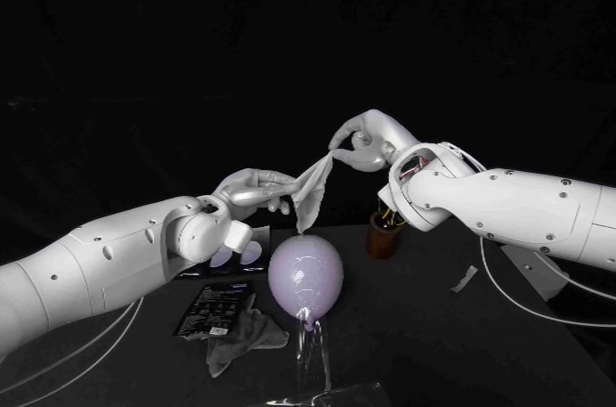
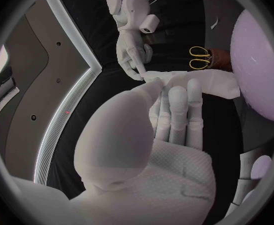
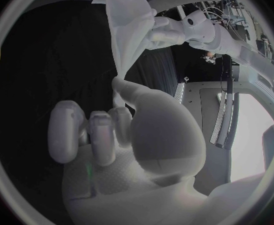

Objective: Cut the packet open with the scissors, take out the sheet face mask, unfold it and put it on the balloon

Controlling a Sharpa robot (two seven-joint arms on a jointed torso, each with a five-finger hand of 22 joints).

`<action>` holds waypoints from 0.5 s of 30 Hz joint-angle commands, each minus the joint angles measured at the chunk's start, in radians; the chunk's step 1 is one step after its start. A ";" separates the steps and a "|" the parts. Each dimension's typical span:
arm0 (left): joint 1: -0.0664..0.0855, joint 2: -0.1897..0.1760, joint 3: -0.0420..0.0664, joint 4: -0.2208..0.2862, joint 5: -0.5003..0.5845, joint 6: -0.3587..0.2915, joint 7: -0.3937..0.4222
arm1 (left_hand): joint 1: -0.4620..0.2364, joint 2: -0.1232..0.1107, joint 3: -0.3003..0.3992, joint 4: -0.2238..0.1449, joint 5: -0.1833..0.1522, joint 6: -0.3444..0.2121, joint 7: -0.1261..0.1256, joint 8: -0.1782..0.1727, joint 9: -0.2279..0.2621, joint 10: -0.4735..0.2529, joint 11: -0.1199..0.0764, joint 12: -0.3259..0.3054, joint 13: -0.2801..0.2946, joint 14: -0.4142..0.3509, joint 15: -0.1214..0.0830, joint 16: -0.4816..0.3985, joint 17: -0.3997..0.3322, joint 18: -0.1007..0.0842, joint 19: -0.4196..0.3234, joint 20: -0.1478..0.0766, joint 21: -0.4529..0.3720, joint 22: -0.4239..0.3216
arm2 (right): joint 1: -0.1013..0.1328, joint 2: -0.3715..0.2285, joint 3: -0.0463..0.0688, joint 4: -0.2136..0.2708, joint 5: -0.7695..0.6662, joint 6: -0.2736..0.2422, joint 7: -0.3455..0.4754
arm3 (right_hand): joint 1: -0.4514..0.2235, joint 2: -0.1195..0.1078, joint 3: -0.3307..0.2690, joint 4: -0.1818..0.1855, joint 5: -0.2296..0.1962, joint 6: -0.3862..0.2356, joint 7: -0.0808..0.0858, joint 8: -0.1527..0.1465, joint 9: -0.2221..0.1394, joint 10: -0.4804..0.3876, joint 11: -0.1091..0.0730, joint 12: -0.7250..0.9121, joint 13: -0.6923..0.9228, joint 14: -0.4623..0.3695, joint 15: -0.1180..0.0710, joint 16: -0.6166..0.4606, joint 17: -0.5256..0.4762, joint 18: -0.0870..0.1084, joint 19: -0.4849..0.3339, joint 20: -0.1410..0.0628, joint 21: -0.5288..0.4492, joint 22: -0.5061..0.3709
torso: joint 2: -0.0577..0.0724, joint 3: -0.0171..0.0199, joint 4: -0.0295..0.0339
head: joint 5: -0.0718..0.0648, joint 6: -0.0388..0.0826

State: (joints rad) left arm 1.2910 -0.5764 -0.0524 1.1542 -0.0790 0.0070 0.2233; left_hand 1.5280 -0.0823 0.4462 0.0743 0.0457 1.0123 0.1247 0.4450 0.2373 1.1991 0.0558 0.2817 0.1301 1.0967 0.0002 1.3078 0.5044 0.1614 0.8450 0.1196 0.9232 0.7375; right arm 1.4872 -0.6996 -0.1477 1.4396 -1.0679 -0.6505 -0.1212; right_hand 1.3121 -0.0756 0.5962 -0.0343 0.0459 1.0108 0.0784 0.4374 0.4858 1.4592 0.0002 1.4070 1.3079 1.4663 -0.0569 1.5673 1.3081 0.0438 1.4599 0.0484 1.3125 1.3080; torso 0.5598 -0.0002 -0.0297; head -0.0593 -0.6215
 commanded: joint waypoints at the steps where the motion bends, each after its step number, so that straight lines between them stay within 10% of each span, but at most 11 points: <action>1: 0.008 0.003 0.002 -0.004 -0.003 0.032 -0.011 | -0.010 0.003 0.005 -0.002 0.003 -0.006 0.001 0.003 0.054 0.004 0.003 0.000 0.002 -0.008 0.001 0.005 -0.003 0.017 -0.009 0.001 0.004 0.002 | 0.000 0.004 0.000 -0.007 0.008 0.016 0.036 | 0.006 -0.004 0.006 -0.001 0.003 0.010 0.000 0.005 0.001 0.029 0.002 0.003 0.151 0.104 -0.003 0.004 0.263 0.008 0.008 -0.001 -0.002 0.193 | 0.001 0.0003 -0.0006 | 0.001 -0.001; 15: 0.048 0.008 0.008 -0.039 -0.069 0.035 -0.050 | -0.037 0.017 0.027 -0.023 0.002 -0.035 0.005 0.023 0.095 -0.020 0.008 0.017 0.022 -0.090 0.010 0.007 -0.046 0.012 -0.061 0.017 0.018 0.027 | -0.001 0.012 0.000 -0.050 0.030 -0.003 0.100 | 0.006 -0.004 0.006 -0.001 0.003 0.009 0.001 0.005 0.001 0.029 0.002 0.002 0.150 0.104 -0.003 0.004 0.263 0.008 0.008 -0.001 -0.004 0.193 | 0.001 0.0022 -0.0002 | 0.000 0.001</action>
State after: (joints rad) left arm 1.3348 -0.5709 -0.0457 1.1180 -0.1110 0.0160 0.1953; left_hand 1.4914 -0.0711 0.4697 0.0505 0.0456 0.9843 0.1293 0.4647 0.2373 1.1822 0.0644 0.2967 0.1503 1.0136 0.0106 1.3081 0.4593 0.1609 0.7885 0.1361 0.9371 0.7636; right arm 1.4860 -0.6884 -0.1485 1.3939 -1.0472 -0.6496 -0.0634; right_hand 1.3121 -0.0757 0.5962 -0.0344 0.0458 1.0105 0.0782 0.4352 0.4853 1.4591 0.0002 1.4046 1.3080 1.4663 -0.0569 1.5651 1.3073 0.0438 1.4582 0.0501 1.3125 1.3074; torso 0.5603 0.0012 -0.0303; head -0.0586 -0.6215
